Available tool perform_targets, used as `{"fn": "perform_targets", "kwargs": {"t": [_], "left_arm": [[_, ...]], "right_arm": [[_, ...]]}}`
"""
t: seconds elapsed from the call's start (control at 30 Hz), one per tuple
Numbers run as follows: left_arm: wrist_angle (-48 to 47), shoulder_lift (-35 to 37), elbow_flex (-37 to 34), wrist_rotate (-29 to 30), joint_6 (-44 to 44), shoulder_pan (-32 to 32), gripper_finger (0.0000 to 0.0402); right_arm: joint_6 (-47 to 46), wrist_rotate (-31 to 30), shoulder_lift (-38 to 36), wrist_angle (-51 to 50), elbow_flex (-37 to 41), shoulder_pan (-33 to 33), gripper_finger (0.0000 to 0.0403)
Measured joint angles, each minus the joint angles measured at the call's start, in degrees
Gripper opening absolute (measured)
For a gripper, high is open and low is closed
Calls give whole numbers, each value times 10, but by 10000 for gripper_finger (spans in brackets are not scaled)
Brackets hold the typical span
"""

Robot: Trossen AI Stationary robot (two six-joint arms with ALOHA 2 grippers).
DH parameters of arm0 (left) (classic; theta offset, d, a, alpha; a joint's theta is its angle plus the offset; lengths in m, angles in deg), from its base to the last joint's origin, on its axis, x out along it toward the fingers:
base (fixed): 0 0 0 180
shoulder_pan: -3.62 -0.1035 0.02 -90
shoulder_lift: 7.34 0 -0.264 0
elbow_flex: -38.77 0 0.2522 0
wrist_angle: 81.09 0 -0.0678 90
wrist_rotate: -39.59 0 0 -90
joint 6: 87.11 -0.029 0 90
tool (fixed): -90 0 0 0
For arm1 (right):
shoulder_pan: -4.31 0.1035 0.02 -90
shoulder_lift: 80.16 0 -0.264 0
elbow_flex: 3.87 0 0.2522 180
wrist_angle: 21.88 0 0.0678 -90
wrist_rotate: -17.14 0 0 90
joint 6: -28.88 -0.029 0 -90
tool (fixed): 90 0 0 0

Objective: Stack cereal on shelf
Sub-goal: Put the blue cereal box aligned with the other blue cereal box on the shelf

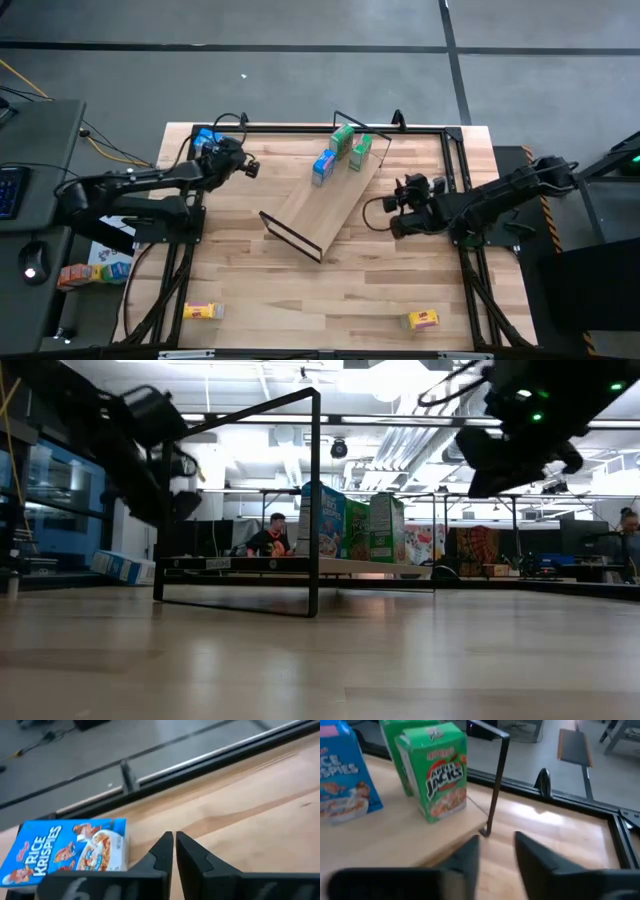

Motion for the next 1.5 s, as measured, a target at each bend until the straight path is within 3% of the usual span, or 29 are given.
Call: {"fn": "perform_targets", "kwargs": {"t": [0.1, 0.13, 0.27, 0.47, 0.77, 1.07, 1.3, 1.5], "left_arm": [[15, -27, 0, 22, 2, -18, 7], [16, -30, 0, 32, 2, -22, 3], [13, -37, 0, 42, 17, -33, 4], [5, -74, 0, 43, 31, -46, 1], [24, -158, 0, 73, 32, -72, 0], [29, -173, 0, 57, 31, -85, 0], [-22, -173, -2, -42, 32, -42, 0], [-28, -173, -19, -18, 68, 15, 0]], "right_arm": [[70, 6, 0, 58, 0, -37, 28], [96, 14, 0, 78, 0, -49, 16], [181, 35, 0, 157, 0, -87, 27], [260, 63, 0, 234, 0, -113, 3], [268, 69, 0, 243, -1, -113, 3], [273, 77, 0, 243, -1, -113, 1], [273, 81, 0, 243, -1, -113, 0], [275, 81, 0, 243, -1, -113, 0]]}}
